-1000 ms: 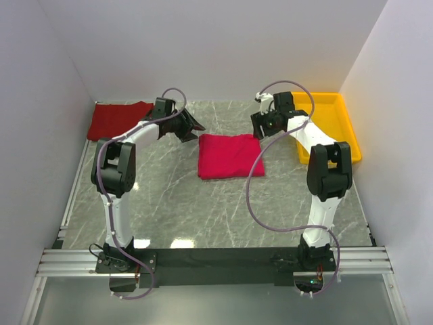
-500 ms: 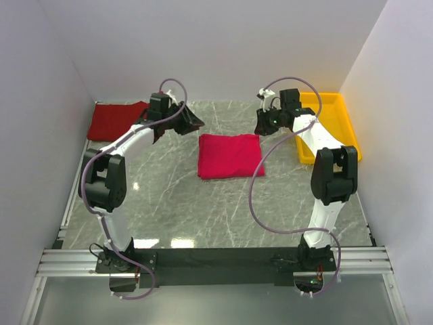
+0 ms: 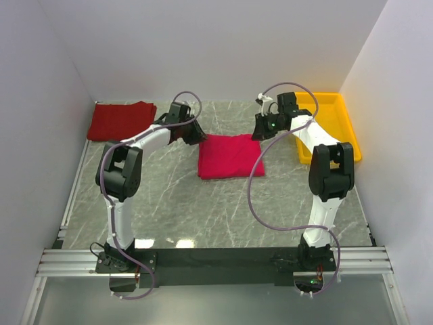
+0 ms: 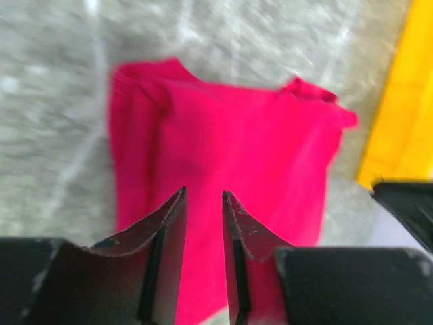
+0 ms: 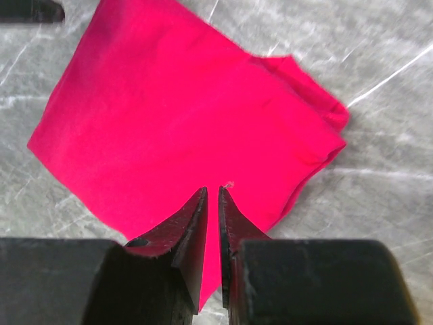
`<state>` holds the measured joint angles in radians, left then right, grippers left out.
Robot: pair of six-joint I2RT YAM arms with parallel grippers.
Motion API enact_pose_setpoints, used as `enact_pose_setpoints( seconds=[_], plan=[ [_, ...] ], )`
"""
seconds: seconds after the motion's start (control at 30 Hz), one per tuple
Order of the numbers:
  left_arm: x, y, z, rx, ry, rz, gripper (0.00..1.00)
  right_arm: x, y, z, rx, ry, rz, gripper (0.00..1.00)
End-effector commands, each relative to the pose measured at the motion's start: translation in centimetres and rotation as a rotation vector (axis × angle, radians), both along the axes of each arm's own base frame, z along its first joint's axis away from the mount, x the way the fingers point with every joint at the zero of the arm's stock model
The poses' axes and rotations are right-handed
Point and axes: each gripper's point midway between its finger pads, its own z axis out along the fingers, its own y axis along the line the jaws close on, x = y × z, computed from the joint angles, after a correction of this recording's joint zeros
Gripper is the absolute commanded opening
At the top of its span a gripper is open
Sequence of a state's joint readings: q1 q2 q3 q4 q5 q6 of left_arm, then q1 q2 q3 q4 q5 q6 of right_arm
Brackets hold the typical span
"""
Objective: Fold and stack the t-shirts
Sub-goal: Fold the tshirt
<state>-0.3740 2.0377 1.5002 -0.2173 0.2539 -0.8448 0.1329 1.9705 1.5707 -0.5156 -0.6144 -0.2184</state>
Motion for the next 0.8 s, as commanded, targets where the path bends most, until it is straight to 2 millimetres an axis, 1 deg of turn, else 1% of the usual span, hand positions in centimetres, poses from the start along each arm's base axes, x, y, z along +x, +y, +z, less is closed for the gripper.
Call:
enact_pose_setpoints(
  seconds=[0.0,0.1,0.17,0.2,0.27,0.3,0.37,0.4,0.6,0.77],
  plan=[
    [2.2,1.2,0.8,0.099,-0.066,0.042,0.32,-0.2,0.0,1.0,0.026,-0.004,-0.011,0.19],
    [2.7,0.9,0.3,0.107,-0.06,0.03,0.33,-0.3,0.0,0.6,0.025,0.004,-0.013,0.19],
    [3.0,0.7,0.5,0.103,-0.063,0.023,0.33,-0.3,0.0,0.6,0.026,0.005,-0.014,0.19],
    [3.1,0.7,-0.1,0.111,-0.054,0.022,0.33,-0.2,-0.1,0.5,0.024,0.006,-0.016,0.19],
    [3.6,0.8,0.1,0.123,-0.056,0.025,0.33,-0.3,-0.1,0.5,0.022,0.006,-0.018,0.19],
    [3.4,1.0,-0.7,0.14,-0.033,0.027,0.33,-0.2,-0.1,0.5,0.021,0.006,-0.019,0.19],
    [3.7,0.9,-0.7,0.147,-0.039,0.024,0.33,-0.3,-0.1,0.4,0.022,0.007,-0.018,0.19],
    [3.7,1.0,-1.1,0.152,-0.03,0.021,0.33,-0.3,-0.1,0.4,0.022,0.01,-0.019,0.19],
    [3.8,0.3,-1.9,0.133,-0.016,-0.011,0.33,-0.4,-0.2,0.2,0.019,0.017,-0.022,0.19],
    [3.6,-0.2,-2.1,0.106,-0.017,-0.034,0.34,-0.4,-0.2,0.2,0.017,0.016,-0.024,0.2]
  ],
)
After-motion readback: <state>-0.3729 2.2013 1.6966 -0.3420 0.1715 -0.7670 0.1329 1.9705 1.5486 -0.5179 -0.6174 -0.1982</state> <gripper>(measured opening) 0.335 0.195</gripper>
